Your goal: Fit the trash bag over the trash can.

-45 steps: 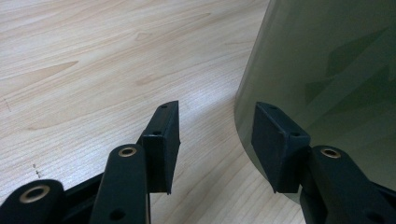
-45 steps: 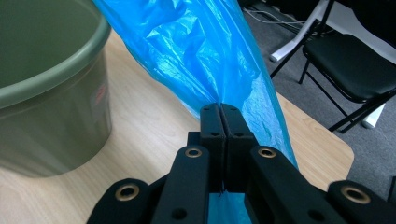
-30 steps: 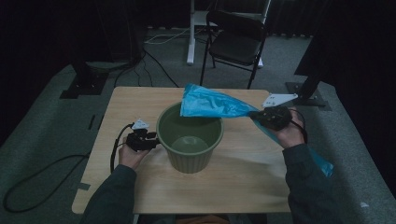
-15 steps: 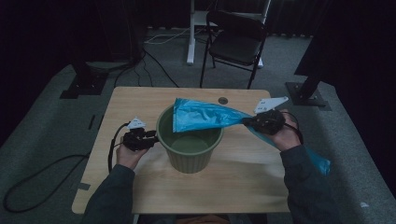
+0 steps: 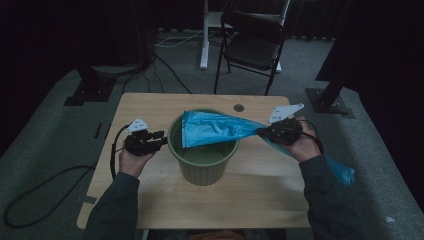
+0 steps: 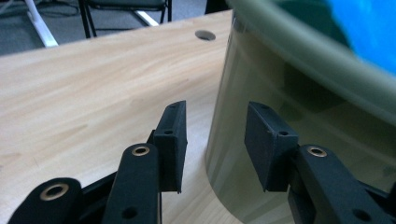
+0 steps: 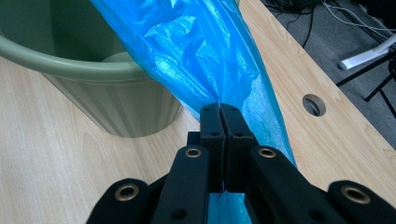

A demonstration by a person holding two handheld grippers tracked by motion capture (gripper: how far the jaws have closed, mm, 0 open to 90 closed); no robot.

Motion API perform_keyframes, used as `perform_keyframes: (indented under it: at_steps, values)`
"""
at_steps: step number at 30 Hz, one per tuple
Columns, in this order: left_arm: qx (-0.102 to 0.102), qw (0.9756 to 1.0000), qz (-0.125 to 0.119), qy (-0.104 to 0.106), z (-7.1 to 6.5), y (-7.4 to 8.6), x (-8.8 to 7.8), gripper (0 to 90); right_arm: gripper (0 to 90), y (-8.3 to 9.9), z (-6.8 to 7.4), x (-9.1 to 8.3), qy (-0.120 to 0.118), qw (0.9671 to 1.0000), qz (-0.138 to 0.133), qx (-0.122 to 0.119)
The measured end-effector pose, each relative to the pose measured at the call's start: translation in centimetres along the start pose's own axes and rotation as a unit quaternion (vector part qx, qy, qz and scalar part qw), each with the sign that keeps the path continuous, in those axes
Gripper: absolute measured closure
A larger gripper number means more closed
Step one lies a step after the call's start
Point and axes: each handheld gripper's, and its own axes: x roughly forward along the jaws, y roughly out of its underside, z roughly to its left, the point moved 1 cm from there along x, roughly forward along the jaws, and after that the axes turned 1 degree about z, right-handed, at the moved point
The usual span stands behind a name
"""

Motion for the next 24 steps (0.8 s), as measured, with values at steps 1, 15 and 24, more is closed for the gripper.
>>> perform_keyframes:
  at_steps: [1, 15, 24]
  values:
    - [0.001, 1.0, -0.005, 0.001, 0.0, -0.2, -0.2, 58.9, 89.1, 0.0, 0.1, 0.0, -0.001, 1.0, 0.0, 0.0]
    - [0.009, 0.9998, -0.009, 0.015, -0.8, -1.2, -0.3, 58.7, 89.0, -0.8, 0.6, -0.1, -0.012, 0.9992, 0.027, -0.026]
    - [0.016, 0.9997, -0.006, 0.02, -1.5, -1.5, 0.3, 58.5, 89.0, -1.7, 1.1, 0.0, -0.021, 0.9981, 0.036, -0.045]
